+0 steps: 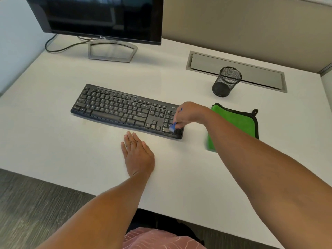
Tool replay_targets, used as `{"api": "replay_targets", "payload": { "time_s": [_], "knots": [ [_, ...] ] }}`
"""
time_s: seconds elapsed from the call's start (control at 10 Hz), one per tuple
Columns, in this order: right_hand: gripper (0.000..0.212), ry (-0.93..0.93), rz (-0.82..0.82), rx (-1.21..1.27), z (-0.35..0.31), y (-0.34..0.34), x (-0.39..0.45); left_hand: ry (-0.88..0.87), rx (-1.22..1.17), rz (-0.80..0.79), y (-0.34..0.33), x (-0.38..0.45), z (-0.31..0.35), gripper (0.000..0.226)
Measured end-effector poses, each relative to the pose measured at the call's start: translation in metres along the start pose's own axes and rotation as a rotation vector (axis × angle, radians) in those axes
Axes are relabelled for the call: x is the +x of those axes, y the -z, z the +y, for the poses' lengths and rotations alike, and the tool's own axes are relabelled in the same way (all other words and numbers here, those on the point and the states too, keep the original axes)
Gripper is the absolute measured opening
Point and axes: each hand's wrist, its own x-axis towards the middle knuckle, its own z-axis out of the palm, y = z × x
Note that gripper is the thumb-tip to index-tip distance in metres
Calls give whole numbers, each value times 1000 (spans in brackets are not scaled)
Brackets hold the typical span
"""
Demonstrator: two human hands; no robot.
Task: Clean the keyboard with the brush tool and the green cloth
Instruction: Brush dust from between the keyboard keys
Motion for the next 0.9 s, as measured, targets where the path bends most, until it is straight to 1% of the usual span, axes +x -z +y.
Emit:
{"api": "replay_targets", "payload": {
  "time_s": [0.1, 0.2, 0.3, 0.4, 0.5, 0.6, 0.7, 0.8, 0.9],
  "knots": [
    [14, 92, 264, -171, 1, 3, 11, 2, -2, 5, 0, 0, 0, 59],
    [13, 115, 248, -145, 1, -3, 10, 5, -4, 7, 0, 0, 0, 59],
    [39, 105, 83, -305, 3, -11, 14, 3, -9, 10, 0, 0, 0, 59],
    [45, 132, 78, -348, -5, -4, 14, 2, -10, 6, 0, -1, 0, 59],
    [38, 79, 120, 47, -12, -5, 14, -1, -6, 8, 0, -1, 0, 59],
    [22, 125, 153, 47, -11, -5, 21, 0, -3, 9, -1, 0, -1, 59],
    [14, 195, 102, -15, -14, -9, 18, 1, -2, 10, -2, 0, -1, 59],
    [8, 233, 56, -154, -23, -12, 15, -2, -4, 11, -3, 0, -1, 62],
    [5, 141, -18, -429, -29, -8, 17, -3, -13, 8, -3, 1, -1, 65]
  ]
}}
